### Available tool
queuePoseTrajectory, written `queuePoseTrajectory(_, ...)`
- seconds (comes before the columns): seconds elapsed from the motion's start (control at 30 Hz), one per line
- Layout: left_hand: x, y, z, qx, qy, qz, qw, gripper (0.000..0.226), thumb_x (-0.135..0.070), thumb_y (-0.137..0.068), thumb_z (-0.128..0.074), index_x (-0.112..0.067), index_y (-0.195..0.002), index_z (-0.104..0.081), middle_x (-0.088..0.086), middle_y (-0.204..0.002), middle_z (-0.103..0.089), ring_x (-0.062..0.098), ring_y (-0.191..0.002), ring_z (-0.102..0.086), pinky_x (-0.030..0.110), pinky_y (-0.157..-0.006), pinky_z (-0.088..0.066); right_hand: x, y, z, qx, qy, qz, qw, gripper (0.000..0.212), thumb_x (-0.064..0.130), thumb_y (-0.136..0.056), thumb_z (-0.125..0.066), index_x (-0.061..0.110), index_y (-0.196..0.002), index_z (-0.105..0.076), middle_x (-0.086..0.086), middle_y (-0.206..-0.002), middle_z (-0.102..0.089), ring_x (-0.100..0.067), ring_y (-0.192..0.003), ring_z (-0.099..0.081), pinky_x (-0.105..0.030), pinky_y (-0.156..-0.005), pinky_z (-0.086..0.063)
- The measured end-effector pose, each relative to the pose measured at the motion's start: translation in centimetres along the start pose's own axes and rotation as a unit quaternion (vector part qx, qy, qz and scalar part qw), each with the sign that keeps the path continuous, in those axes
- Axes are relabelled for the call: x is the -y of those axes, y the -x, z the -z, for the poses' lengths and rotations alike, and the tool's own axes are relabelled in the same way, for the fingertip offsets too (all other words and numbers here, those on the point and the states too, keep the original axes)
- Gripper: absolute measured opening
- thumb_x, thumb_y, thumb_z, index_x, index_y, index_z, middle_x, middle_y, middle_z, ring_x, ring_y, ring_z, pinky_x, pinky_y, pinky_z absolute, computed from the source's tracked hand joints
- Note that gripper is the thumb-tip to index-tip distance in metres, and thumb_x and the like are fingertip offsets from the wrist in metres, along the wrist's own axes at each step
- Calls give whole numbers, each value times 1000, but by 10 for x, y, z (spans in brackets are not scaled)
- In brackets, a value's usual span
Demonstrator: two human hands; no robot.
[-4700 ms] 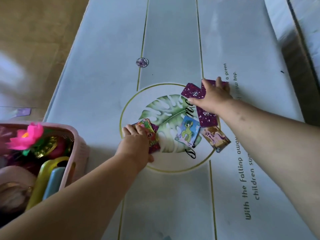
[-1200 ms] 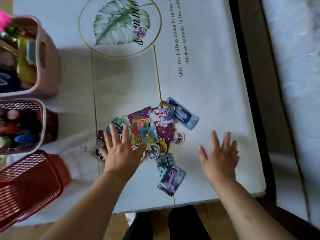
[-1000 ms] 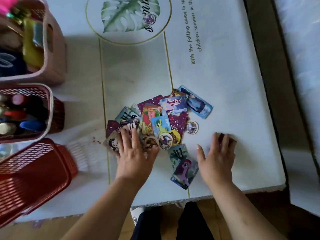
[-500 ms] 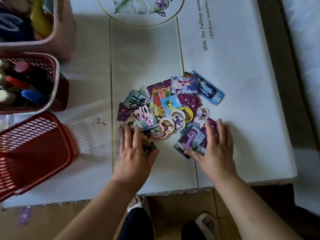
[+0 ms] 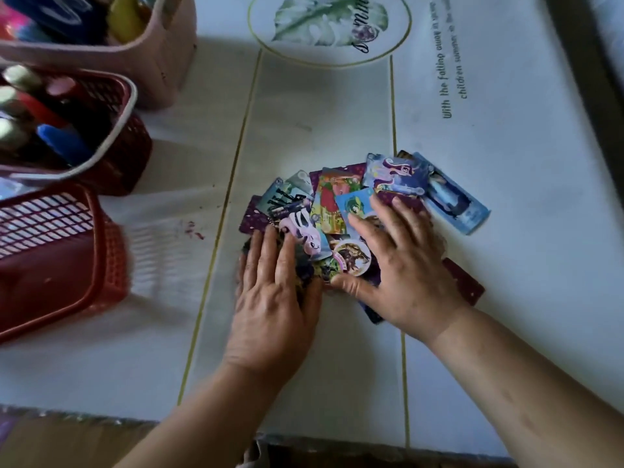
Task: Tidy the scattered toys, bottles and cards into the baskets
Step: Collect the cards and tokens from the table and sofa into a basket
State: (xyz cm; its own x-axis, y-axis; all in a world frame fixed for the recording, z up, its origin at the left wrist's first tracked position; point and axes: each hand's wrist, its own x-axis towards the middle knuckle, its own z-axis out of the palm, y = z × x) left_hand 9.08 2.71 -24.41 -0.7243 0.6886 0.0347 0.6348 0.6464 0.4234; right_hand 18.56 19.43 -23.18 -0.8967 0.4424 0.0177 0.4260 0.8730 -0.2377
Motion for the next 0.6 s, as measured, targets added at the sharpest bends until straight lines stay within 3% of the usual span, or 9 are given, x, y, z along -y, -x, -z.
queuePoseTrajectory(0.17, 2, -2, -5, -18, -24, -7, 1000, 75, -58, -91, -28, -12, -150, -38, 10, -159, -27, 24, -150, -19, 42, -122, -16, -2, 0, -4, 8, 15, -4, 1000, 89, 86, -77, -13, 38, -151, -24, 2, -161, -17, -26, -148, -8, -51, -119, -10)
queuePoseTrajectory(0.37, 0, -5, -3, -45, -40, -20, 998, 87, -68, -81, -13, -21, -153, -29, 1, -163, -20, 16, -151, -10, 28, -120, -7, -4, -3, -11, -22, -11, 4, 1000, 93, 87, -69, -11, 43, -149, -19, 8, -160, -13, -21, -147, -3, -48, -119, -11)
queuePoseTrajectory(0.6, -10, 1, 4, -42, -57, 2, 997, 81, -68, -83, -25, -23, -151, -35, -2, -161, -25, 15, -150, -15, 22, -118, -6, -10, 6, -7, -2, -53, 18, 998, 95, 87, -64, -12, 43, -148, -23, 6, -161, -12, -20, -148, -2, -42, -120, -4)
